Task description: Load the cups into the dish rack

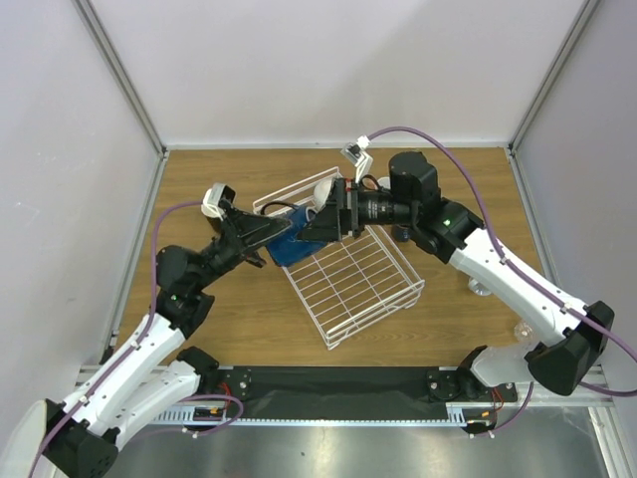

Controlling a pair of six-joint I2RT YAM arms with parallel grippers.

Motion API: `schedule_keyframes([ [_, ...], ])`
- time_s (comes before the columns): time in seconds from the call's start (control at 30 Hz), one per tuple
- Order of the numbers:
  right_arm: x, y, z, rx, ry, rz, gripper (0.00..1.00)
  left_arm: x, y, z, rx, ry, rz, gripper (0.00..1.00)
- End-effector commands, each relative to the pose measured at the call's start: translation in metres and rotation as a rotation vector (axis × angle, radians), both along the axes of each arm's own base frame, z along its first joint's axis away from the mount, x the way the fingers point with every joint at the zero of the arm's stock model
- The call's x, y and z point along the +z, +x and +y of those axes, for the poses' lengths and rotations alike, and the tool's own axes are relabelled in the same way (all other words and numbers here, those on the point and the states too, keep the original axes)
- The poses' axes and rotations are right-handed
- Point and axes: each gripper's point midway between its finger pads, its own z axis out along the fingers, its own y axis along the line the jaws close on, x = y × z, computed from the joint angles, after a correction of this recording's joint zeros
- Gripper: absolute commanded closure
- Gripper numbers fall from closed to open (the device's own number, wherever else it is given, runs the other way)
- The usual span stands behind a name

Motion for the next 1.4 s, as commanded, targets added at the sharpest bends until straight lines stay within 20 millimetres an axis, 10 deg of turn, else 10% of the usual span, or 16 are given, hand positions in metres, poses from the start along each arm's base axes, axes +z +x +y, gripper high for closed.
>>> schedule_keyframes([
  [0.0,0.028,0.014,-0.023,-0.11,0.05,-0.111,1.0,-0.014,-0.003,0.002,0.005,0.052,-0.008,0.0],
  [0.3,-0.031,0.08,-0.078,-0.393,-0.236,-0.091,1.0,-0.1,0.01,0.019,0.102,0.475,0.219,0.0],
  [0.67,-0.16,0.142,-0.119,-0.714,-0.668,0.012,1.0,-0.114,0.057,0.081,0.402,1.066,0.236,0.0],
  [1.37,-0.214,0.193,-0.1,-0.847,-0.856,-0.066,1.0,-0.119,0.069,0.101,0.453,1.197,0.235,0.0],
])
